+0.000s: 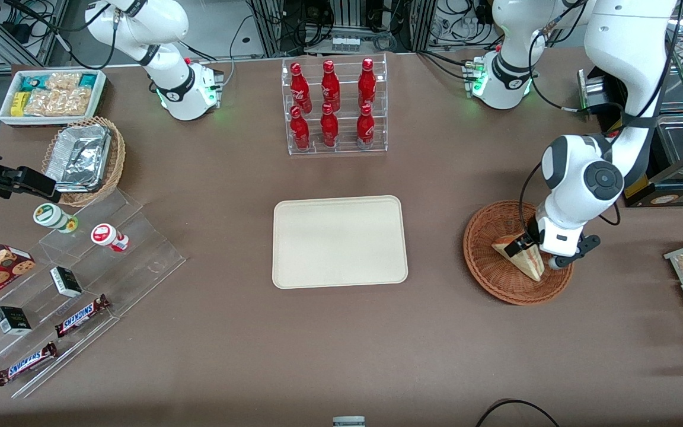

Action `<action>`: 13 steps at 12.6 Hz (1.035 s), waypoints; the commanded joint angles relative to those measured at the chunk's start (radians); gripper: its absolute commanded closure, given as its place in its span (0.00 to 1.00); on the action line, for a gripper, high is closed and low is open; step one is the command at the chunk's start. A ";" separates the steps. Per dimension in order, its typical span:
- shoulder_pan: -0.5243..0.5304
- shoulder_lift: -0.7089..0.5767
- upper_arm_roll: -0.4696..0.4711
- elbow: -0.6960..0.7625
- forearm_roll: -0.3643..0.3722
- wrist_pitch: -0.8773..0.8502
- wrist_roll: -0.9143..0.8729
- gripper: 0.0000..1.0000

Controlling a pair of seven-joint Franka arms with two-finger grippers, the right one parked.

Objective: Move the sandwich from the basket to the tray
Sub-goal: 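Lower the left gripper and close it on the wrapped sandwich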

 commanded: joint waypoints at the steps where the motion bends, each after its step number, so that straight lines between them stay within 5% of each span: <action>1: 0.000 0.014 0.002 0.006 0.006 0.017 -0.018 0.77; 2: 0.001 0.012 0.002 0.006 0.008 0.015 -0.014 1.00; 5: 0.001 -0.005 0.003 0.026 0.014 -0.017 -0.001 1.00; 13: -0.065 -0.082 -0.023 0.355 0.007 -0.514 0.108 1.00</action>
